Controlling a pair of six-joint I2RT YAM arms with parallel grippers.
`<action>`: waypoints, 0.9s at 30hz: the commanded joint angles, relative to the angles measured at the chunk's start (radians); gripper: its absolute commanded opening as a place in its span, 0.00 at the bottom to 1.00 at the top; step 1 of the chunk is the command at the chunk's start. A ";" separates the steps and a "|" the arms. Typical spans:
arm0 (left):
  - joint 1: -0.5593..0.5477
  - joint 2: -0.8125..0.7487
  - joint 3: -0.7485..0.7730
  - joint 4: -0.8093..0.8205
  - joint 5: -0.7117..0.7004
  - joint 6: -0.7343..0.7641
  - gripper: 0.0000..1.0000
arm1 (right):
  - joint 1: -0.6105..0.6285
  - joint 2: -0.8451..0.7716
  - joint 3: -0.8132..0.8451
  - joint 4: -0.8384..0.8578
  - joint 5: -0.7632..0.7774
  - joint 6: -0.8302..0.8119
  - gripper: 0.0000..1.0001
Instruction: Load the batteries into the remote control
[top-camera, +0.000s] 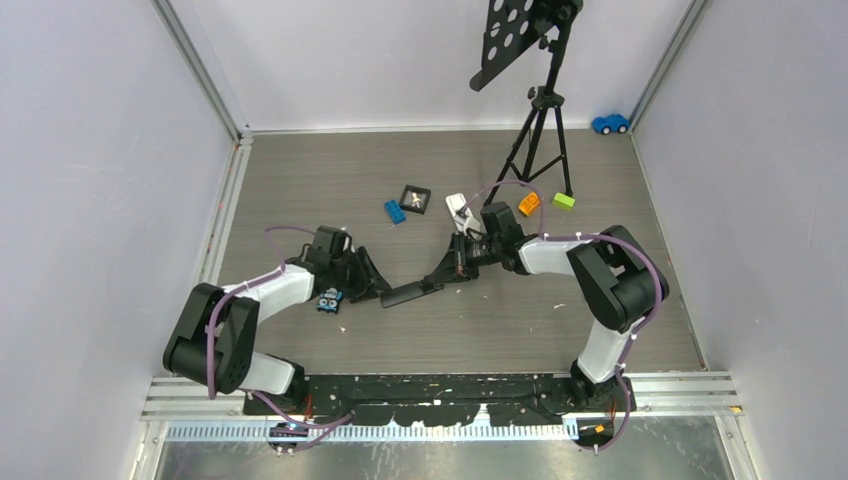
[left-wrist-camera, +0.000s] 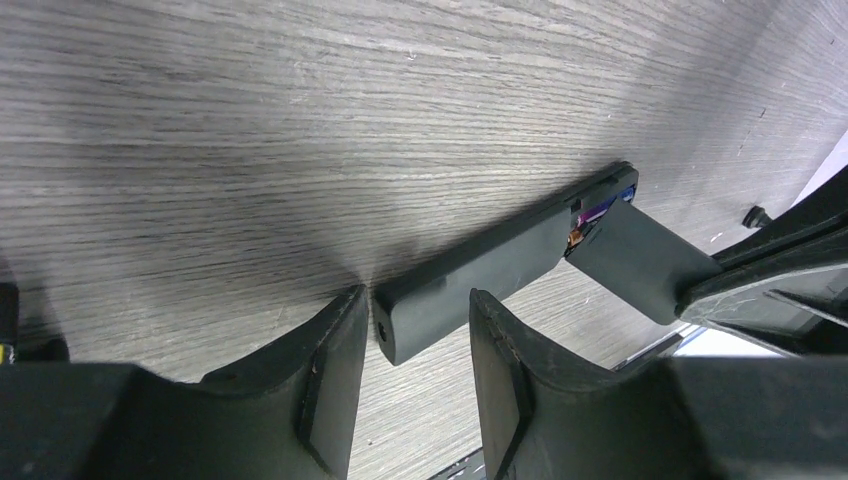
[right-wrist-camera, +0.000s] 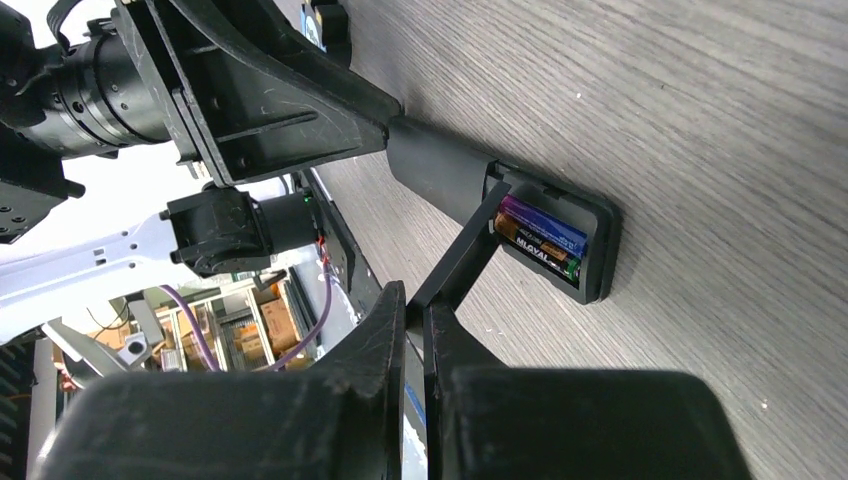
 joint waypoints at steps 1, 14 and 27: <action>-0.003 0.019 0.033 0.038 0.010 0.019 0.43 | -0.004 0.009 0.033 -0.025 -0.041 -0.043 0.00; -0.003 0.051 0.051 0.069 0.035 0.020 0.44 | -0.004 0.062 0.058 -0.055 -0.055 -0.116 0.00; -0.003 0.118 0.137 0.100 0.063 0.011 0.44 | 0.034 0.026 0.017 0.071 0.036 0.011 0.00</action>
